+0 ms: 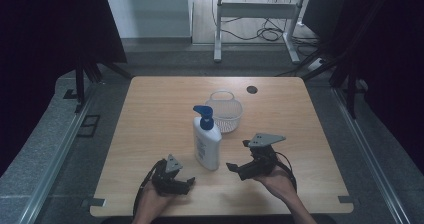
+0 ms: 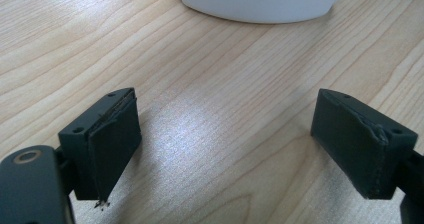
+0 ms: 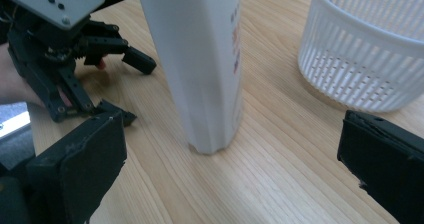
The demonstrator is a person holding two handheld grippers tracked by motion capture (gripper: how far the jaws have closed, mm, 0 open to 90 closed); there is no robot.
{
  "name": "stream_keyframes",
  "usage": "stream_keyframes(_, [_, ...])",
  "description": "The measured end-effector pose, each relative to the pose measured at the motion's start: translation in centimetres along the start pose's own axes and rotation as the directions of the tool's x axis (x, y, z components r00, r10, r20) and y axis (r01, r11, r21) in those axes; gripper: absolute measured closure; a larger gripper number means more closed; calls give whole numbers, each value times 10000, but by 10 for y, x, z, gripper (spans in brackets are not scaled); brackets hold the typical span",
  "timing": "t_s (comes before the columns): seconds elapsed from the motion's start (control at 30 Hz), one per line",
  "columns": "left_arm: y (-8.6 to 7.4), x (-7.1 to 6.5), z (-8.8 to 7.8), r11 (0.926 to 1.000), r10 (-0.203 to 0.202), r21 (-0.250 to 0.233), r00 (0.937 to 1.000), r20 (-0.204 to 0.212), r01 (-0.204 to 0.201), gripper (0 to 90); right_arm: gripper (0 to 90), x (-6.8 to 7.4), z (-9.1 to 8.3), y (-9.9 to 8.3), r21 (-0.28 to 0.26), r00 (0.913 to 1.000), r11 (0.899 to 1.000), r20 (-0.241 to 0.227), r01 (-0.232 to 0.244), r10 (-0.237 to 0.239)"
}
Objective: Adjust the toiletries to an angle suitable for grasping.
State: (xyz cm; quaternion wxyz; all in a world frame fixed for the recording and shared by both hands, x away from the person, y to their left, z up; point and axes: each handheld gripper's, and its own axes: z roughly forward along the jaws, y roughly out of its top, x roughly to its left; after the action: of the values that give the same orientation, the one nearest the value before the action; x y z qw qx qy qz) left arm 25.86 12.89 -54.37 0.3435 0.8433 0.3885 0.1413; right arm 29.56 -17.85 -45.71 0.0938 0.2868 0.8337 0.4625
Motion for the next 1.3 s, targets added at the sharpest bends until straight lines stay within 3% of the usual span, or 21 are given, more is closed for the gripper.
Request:
stream_keyframes(0.83, [0,0,0,10000,-19,1,10000,-20,19,121,107,16,36,39,4,9990,9995,-340,301,-300])
stream_keyframes(1.3, [0,0,0,10000,42,43,10000,-22,-42,121,140,23,56,60,-15,9987,9987,-30,512,-512])
